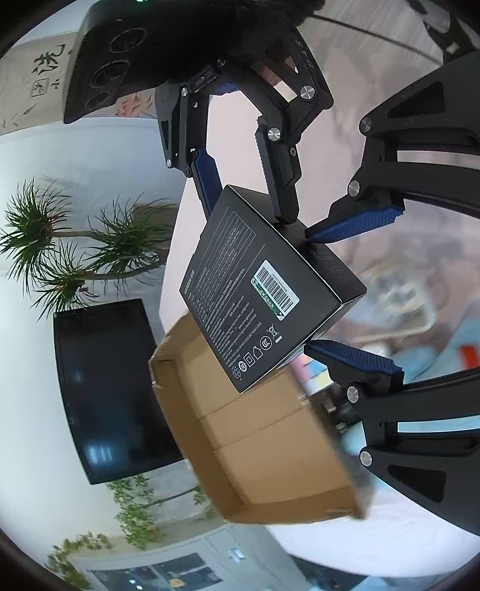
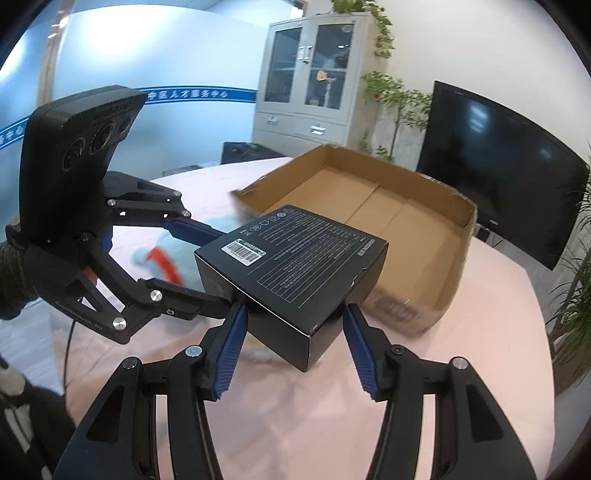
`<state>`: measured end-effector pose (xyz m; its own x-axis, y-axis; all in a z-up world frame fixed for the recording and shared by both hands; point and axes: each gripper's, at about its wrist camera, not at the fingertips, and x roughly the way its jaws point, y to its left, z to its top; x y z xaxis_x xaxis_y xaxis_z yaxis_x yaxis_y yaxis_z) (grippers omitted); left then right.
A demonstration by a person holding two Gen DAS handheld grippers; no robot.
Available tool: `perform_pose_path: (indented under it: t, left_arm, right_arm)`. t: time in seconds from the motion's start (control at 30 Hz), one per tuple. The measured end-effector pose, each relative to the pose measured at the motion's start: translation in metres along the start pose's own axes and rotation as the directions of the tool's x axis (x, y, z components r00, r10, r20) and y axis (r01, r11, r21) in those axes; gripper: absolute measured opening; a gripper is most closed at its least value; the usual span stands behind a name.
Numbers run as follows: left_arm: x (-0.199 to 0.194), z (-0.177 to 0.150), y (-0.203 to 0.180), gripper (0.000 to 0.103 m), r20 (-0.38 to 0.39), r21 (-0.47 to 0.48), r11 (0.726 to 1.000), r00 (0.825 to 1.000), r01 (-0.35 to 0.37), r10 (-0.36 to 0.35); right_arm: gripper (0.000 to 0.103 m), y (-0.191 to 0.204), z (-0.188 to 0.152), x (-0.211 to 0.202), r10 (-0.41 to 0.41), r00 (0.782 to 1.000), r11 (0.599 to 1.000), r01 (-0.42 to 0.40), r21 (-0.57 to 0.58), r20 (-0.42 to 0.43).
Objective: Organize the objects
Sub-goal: 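Lift the black box with the left tool toward the cardboard box, then lower the black box into the cardboard box and open the left tool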
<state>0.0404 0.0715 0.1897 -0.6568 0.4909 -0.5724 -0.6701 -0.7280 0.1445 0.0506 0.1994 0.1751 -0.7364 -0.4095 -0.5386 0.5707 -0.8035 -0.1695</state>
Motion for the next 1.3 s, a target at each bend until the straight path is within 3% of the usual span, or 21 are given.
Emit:
perform_pose_path:
  t: [0.6,0.97,1.3]
  left_arm:
    - [0.095,0.095,0.056,0.053,0.004,0.039,0.999,1.000,-0.023,0.023]
    - [0.170,0.122,0.083,0.052,-0.033,0.040,0.999,0.999,-0.023,0.024]
    - [0.236,0.114,0.104,0.052,-0.108,-0.018,1.000,0.994,0.015,-0.017]
  right_arm:
    - [0.051,-0.086,0.040,0.052,-0.100,0.995,0.993,0.099,0.070,0.011]
    - [0.051,-0.136,0.040,0.092,-0.128,0.991,0.982,0.133,0.131,-0.046]
    - [0.051,-0.173,0.023,0.143,-0.112,0.985,0.974,0.135,0.181,-0.133]
